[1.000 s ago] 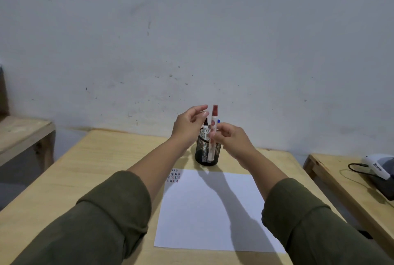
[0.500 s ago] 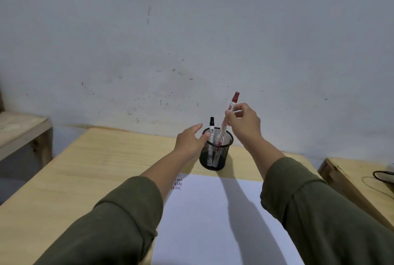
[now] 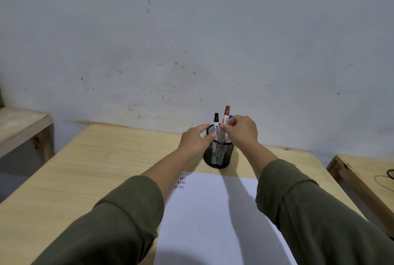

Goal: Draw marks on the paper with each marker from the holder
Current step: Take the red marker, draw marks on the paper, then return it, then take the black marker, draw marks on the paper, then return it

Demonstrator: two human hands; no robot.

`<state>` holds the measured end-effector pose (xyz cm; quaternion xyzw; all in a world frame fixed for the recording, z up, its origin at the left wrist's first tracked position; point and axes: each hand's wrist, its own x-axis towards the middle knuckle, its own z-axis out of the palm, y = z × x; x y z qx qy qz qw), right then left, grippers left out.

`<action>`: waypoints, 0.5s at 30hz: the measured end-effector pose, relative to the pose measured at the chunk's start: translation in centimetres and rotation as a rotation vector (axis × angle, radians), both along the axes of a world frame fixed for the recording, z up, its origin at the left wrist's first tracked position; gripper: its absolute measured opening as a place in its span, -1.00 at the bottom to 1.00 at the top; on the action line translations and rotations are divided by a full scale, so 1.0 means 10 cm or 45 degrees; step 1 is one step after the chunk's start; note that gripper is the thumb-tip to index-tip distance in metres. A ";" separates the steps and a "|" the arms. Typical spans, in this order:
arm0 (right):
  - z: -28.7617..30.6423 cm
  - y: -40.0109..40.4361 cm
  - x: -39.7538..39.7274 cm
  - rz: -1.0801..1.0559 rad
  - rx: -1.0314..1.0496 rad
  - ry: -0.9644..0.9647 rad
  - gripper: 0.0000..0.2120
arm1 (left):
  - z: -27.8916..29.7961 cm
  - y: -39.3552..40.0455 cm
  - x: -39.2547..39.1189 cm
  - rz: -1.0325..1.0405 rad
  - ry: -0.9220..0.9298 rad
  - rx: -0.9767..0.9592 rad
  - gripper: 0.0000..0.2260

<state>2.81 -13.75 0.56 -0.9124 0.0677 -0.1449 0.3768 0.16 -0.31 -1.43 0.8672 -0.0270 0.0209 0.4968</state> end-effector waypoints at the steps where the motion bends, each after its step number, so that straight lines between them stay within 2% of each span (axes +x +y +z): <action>1: -0.03 0.01 0.01 -0.013 -0.013 0.011 -0.76 | 0.00 0.00 0.00 0.002 0.005 -0.007 -0.55; 5: -0.07 0.05 0.03 -0.045 -0.036 0.049 -0.67 | 0.00 0.00 0.01 0.000 0.010 -0.004 -0.54; 10: -0.08 0.03 0.06 -0.087 -0.096 0.079 -0.72 | -0.02 0.00 0.03 0.004 -0.003 -0.003 -0.54; 15: -0.03 0.04 0.07 -0.039 -0.174 -0.094 -0.60 | -0.04 0.00 0.03 0.005 -0.015 -0.036 -0.55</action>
